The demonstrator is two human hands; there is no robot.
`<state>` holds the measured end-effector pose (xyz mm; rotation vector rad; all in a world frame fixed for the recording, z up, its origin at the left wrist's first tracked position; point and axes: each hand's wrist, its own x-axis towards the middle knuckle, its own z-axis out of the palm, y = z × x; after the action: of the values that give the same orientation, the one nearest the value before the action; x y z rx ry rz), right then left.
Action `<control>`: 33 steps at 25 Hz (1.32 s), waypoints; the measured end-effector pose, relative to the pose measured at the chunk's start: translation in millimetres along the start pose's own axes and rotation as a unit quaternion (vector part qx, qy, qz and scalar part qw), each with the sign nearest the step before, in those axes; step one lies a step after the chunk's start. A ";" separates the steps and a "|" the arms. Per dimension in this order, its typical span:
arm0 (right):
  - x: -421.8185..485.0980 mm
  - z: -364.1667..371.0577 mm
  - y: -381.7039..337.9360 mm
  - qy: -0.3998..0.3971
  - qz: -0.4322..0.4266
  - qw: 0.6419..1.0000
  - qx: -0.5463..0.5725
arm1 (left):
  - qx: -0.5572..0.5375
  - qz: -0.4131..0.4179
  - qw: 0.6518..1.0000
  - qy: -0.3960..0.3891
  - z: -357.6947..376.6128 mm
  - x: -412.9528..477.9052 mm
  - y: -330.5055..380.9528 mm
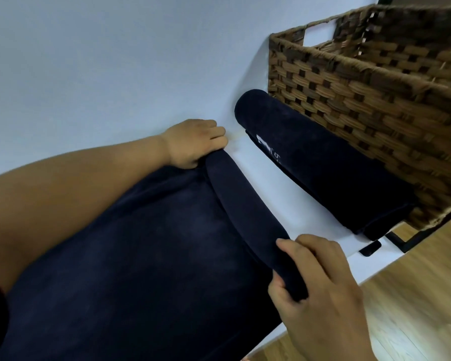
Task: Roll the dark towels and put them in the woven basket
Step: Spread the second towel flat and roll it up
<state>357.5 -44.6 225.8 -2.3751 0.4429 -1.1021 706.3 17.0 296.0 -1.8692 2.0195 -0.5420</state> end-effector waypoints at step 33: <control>27.1 -5.6 -16.9 -0.223 0.206 0.953 0.007 | -0.124 -0.088 0.964 -0.217 -22.0 18.2 -4.1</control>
<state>371.6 -45.0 255.1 -2.2794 0.7156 -0.3653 697.7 -0.3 317.3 -2.0987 1.6997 0.0887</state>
